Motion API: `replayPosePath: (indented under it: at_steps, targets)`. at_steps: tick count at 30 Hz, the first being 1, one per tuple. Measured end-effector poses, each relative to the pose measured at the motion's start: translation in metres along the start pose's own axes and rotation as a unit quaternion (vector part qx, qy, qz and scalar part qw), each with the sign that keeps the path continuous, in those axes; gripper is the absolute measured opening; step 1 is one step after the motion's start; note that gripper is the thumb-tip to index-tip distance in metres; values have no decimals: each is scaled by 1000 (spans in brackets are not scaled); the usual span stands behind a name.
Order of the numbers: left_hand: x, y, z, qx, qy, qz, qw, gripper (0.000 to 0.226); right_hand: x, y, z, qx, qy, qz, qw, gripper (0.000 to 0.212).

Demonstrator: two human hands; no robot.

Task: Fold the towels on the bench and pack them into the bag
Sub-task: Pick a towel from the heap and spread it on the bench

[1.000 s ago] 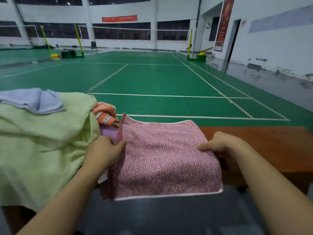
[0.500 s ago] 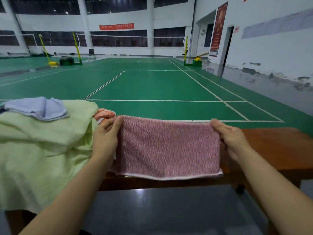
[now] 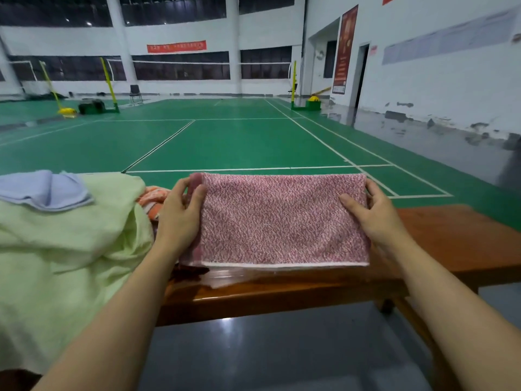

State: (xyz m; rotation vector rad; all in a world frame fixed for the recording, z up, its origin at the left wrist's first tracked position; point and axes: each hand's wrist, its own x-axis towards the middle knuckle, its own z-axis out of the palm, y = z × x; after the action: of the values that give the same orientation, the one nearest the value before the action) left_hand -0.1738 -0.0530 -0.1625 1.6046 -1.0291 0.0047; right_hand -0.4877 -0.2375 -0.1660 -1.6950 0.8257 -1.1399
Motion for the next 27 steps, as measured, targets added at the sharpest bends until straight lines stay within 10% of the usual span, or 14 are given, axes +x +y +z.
replayPosePath:
  at_steps: [16,22,27]
  targets:
    - [-16,-33,33,246,-138,-107,953,34,-6,47,9,-322,-14,85,943,55]
    - [-33,0,36,412,-74,-31,907,44,-7,39,15,-555,20,13,832,60]
    - [-65,34,72,338,-268,-36,901,31,-10,21,53,-419,-171,-85,888,23]
